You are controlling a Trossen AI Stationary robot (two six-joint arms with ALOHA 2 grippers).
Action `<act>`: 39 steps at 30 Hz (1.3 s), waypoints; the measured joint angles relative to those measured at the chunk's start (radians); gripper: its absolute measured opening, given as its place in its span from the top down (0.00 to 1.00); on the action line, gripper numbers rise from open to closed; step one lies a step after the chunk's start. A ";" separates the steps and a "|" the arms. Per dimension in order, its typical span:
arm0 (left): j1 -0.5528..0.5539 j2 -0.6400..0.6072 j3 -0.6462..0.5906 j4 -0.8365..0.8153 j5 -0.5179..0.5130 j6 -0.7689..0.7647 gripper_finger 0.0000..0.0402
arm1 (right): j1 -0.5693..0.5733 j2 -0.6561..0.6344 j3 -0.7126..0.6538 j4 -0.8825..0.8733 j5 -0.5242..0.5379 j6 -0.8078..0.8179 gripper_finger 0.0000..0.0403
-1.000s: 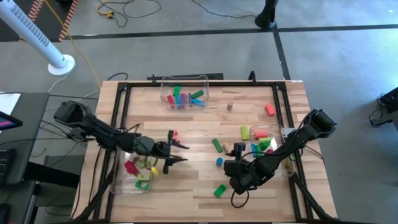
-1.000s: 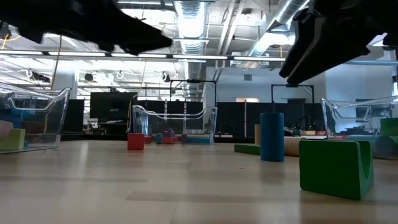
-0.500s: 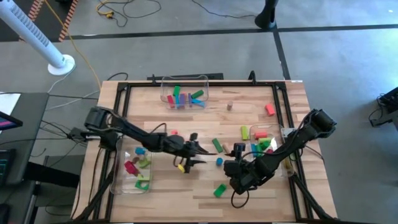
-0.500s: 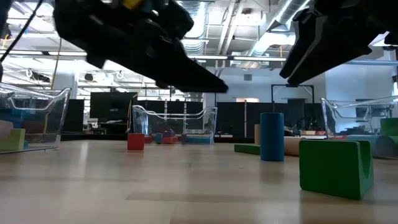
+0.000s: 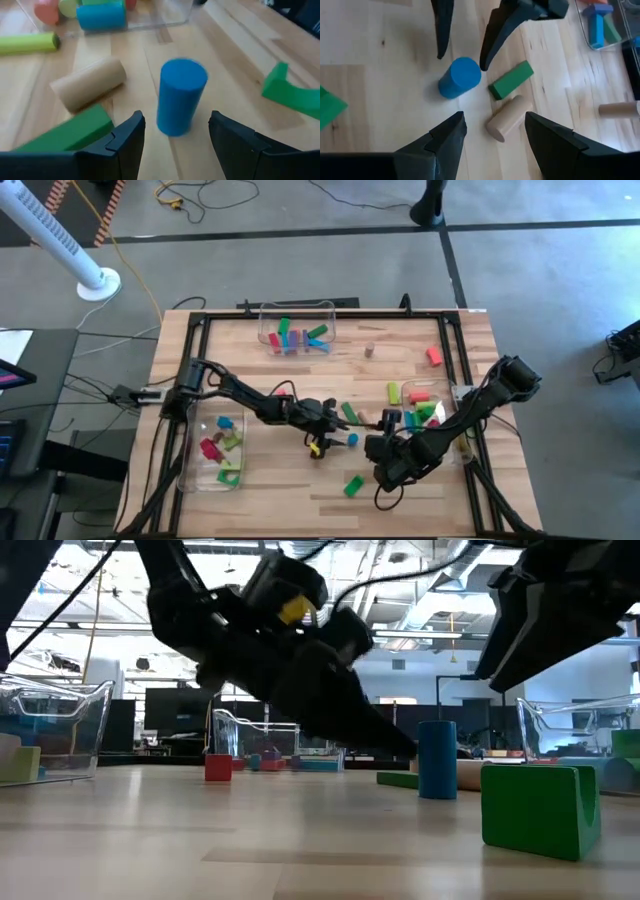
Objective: Sort blocks by size
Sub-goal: Put the blue cylindrical block into the right transparent bin
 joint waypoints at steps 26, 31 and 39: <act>0.009 0.085 0.121 0.037 0.077 -0.024 0.48 | 0.003 0.000 0.000 -0.010 0.000 0.001 0.38; 0.009 0.085 0.121 0.041 0.049 -0.014 0.48 | 0.003 0.000 0.000 -0.010 0.000 0.000 0.38; 0.009 0.085 0.121 0.041 0.048 0.011 0.53 | 0.003 0.000 0.000 -0.010 0.003 -0.004 0.38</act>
